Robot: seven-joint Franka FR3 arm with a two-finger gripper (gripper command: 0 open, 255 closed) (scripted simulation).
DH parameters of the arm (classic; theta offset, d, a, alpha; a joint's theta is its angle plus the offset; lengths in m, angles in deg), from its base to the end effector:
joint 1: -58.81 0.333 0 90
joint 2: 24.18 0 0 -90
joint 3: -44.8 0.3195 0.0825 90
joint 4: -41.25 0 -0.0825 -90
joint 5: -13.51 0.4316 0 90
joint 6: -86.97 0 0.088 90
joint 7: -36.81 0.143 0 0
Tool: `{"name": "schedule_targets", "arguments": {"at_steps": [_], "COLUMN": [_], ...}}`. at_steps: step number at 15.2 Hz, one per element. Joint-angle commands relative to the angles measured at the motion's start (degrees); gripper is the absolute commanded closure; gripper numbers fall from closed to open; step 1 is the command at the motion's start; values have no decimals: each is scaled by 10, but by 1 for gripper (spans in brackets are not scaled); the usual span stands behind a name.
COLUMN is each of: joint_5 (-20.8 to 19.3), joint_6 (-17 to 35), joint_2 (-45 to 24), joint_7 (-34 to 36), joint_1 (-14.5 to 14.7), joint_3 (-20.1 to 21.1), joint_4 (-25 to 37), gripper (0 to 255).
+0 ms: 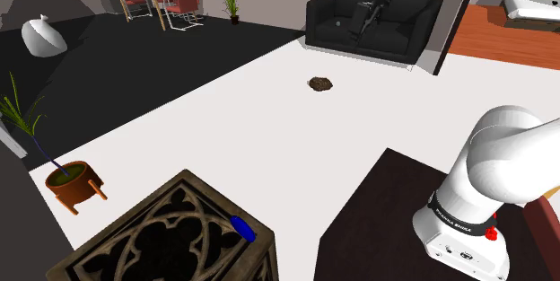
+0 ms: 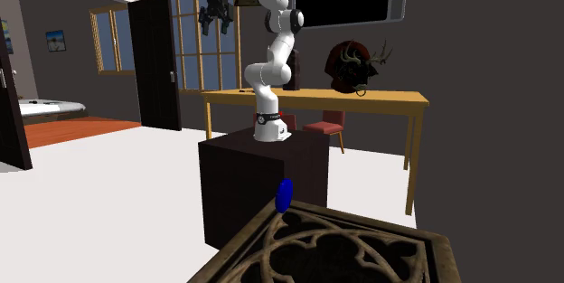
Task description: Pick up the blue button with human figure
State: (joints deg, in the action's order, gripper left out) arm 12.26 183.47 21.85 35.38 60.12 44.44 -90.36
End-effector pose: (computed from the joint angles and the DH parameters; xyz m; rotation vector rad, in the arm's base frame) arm 0.3648 0.0026 0.6060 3.1088 0.0675 0.2971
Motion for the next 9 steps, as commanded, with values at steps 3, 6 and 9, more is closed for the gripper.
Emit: {"name": "schedule_targets", "arguments": {"at_steps": [3,6,9], "joint_5": [8,21,35], "joint_6": [30,77,125], "joint_2": [2,-2,-13], "joint_7": [16,41,65], "joint_1": [5,15,25], "joint_3": [16,40,65], "joint_4": [-32,-74,-111], "gripper": [0,0,0]}}
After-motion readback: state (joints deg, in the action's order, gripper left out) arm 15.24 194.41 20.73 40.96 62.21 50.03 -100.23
